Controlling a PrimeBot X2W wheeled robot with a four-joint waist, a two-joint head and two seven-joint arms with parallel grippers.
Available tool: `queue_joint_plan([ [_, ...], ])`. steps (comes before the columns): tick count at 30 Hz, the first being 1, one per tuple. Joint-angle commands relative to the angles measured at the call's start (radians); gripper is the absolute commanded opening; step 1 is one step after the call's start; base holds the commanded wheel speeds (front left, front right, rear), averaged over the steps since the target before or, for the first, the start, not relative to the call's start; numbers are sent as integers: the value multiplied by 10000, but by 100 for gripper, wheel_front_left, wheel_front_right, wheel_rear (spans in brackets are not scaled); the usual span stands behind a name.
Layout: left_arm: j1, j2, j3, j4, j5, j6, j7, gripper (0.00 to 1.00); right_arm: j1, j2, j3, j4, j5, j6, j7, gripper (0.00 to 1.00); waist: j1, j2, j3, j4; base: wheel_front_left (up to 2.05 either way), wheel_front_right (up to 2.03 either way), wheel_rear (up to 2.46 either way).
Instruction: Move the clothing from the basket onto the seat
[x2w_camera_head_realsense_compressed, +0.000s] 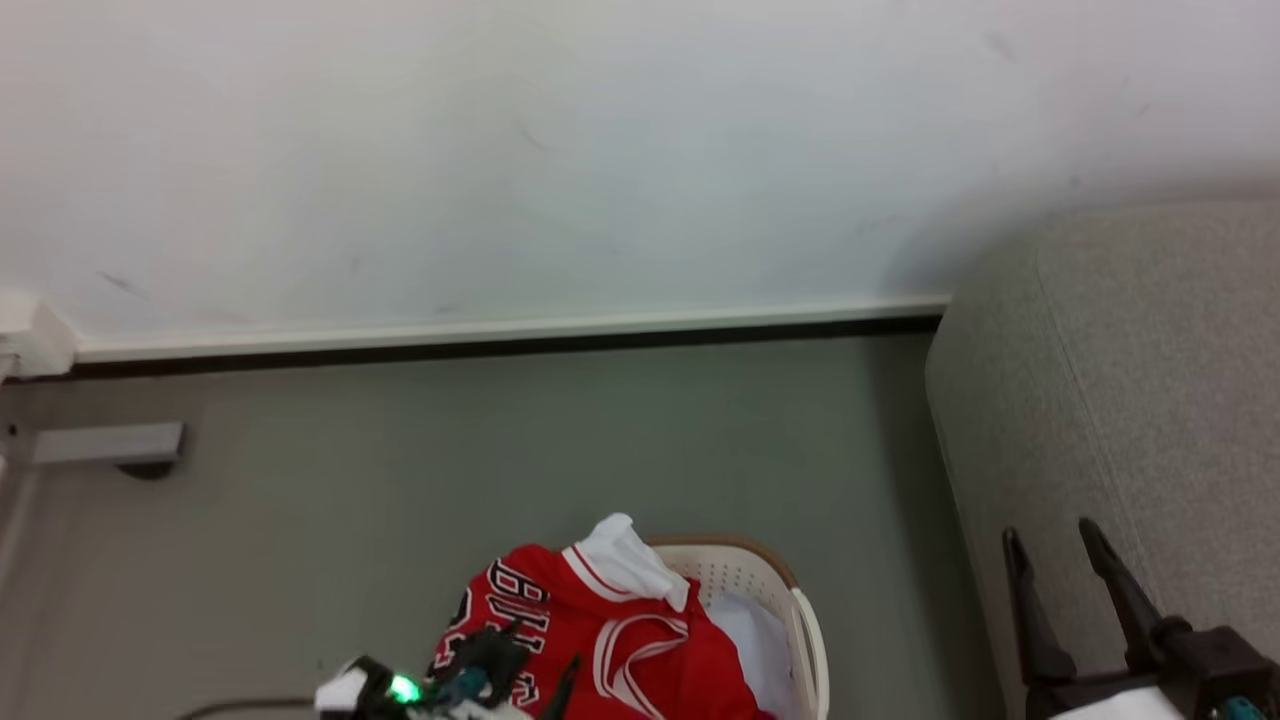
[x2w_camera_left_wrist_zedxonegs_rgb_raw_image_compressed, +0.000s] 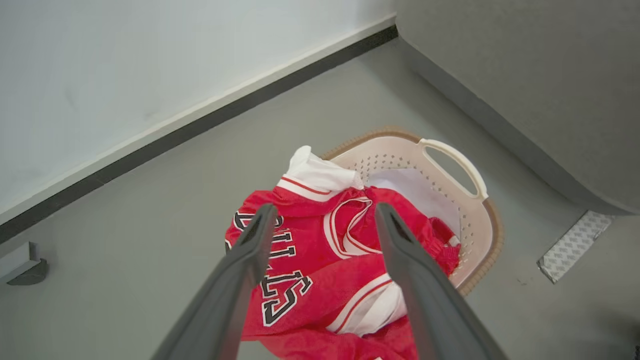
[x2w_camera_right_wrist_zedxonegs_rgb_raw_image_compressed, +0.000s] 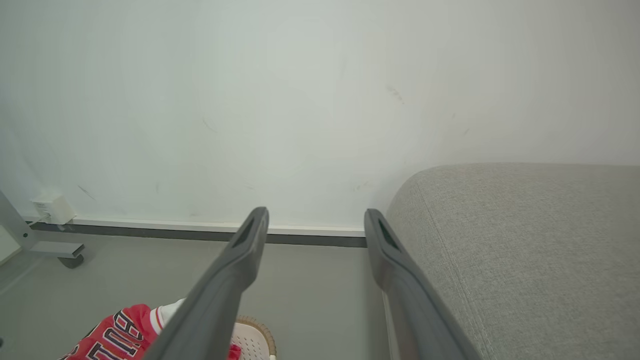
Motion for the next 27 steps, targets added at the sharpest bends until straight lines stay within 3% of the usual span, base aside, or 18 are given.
queue_joint_plan([
  [1, -305, 101, -63, 205, 109, -36, 77, 100, -206, -12, 28, -72, 7, -21, -38, 100, -2, 0, 521, -252, 0, 0, 0],
  [6, -1566, 206, -1517, 1704, 159, -66, 786, 100, -911, 160, 237, -323, 74, -21, -37, 100, -2, 0, 1574, -718, 0, 0, 0],
  [13, -3061, 713, -4058, 3247, -759, -40, 1879, 100, -1899, 367, 647, -781, 321, -21, -37, 100, -2, 0, 3045, -1552, 0, 0, 0],
  [20, -4022, 1467, -5882, 3665, -2119, -42, 2616, 100, -2414, 409, 1077, -1413, 910, -21, -37, 100, -2, 0, 4105, -2180, 0, 0, 0],
  [27, -4730, 2404, -7502, 3151, -3536, -43, 3598, 100, -2727, 408, 1526, -1845, 1408, -21, -37, 100, -2, 0, 4798, -2608, 0, 0, 0],
])
